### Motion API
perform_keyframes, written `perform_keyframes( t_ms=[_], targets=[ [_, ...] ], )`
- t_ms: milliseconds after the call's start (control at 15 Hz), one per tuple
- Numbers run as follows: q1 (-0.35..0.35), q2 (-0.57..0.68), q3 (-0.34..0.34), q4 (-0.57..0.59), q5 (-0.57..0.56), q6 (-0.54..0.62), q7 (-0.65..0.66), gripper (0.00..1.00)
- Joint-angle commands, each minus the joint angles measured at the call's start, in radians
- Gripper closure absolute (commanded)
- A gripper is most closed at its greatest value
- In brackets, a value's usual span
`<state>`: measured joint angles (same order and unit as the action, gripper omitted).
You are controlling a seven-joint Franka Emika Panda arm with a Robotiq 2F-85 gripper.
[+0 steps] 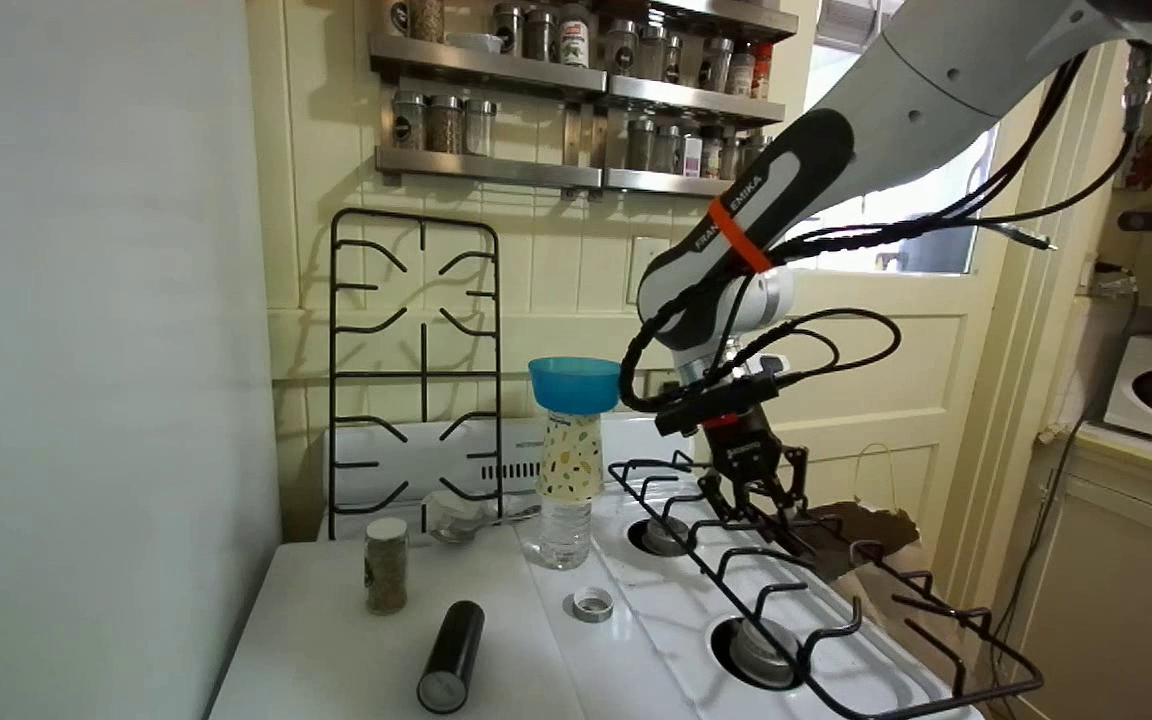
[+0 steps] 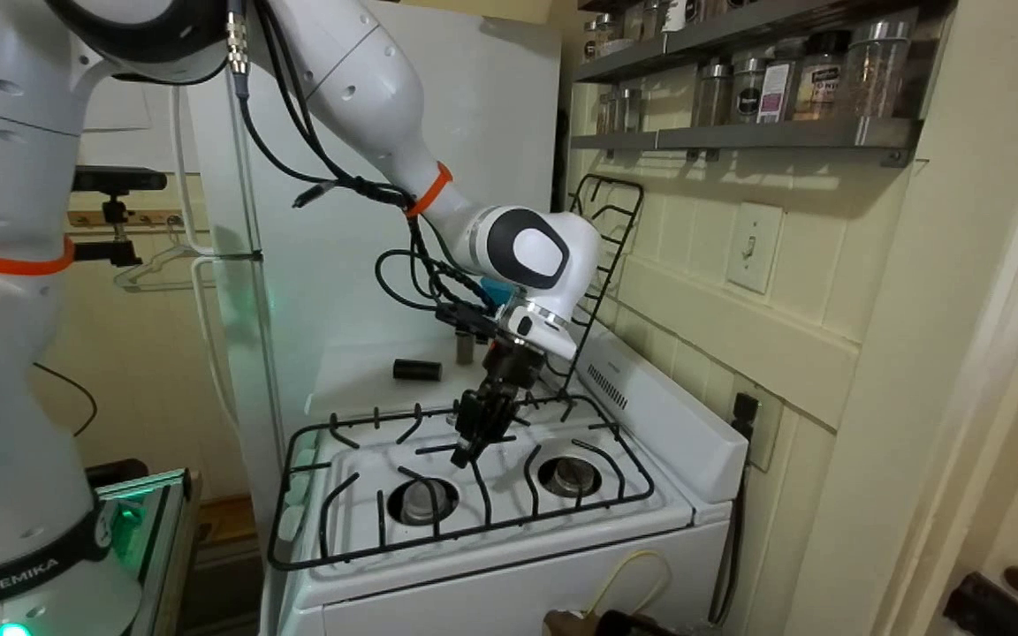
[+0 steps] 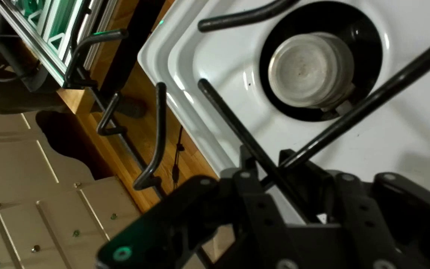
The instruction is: Place the grating on the right on the right side of the stovetop.
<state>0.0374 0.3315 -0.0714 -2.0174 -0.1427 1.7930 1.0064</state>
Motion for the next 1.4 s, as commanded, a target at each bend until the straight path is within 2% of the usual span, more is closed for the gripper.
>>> perform_keyframes(
  t_ms=[0,800,1333],
  targets=[
    [0.029,-0.013,-0.006,-0.007,-0.014,-0.03,0.079,0.94],
    [0.042,-0.014,-0.01,-0.062,-0.119,0.097,0.129,0.94],
    [0.055,-0.014,-0.005,-0.095,-0.127,0.22,0.169,0.94]
  ],
)
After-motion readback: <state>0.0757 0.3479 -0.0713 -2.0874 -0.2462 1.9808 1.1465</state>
